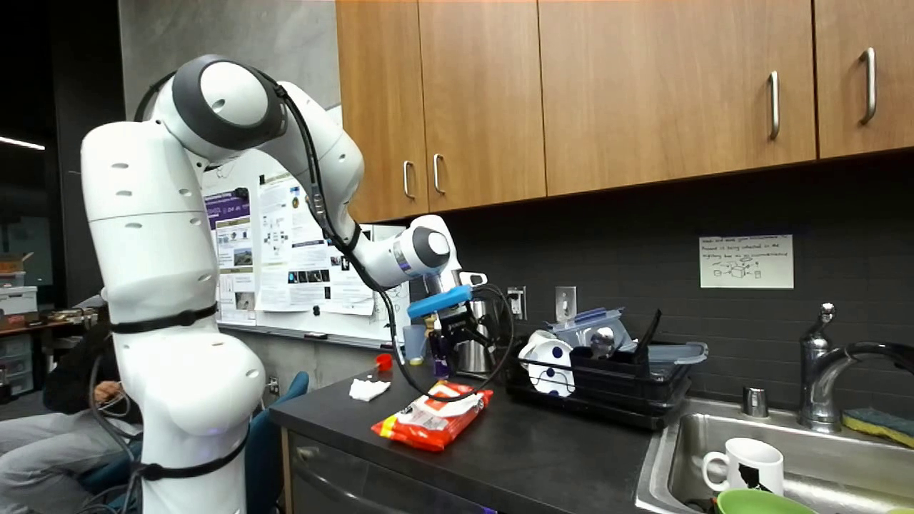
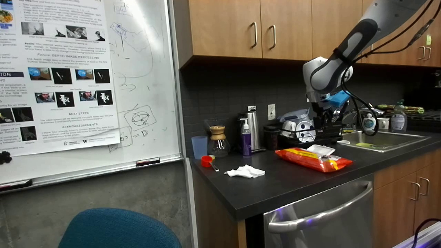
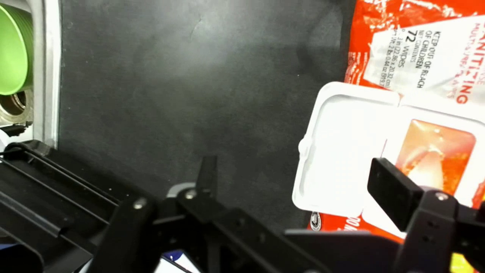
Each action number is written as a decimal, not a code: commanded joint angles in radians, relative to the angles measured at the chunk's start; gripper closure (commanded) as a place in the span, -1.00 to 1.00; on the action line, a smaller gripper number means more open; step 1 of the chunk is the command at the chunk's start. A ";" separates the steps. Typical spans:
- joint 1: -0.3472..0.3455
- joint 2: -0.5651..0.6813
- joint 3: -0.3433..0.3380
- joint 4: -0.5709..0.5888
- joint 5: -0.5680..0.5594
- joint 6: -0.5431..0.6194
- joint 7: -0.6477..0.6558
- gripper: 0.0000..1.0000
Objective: Open the pack of wipes
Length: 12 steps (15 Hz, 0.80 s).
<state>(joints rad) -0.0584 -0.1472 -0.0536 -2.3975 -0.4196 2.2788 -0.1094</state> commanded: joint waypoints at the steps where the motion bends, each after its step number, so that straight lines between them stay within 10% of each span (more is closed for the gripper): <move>1: 0.009 -0.063 0.007 -0.019 0.061 -0.069 -0.021 -1.00; 12: 0.032 -0.150 -0.002 -0.028 0.281 -0.197 -0.076 -1.00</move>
<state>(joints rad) -0.0352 -0.2469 -0.0477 -2.4018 -0.1835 2.1084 -0.1574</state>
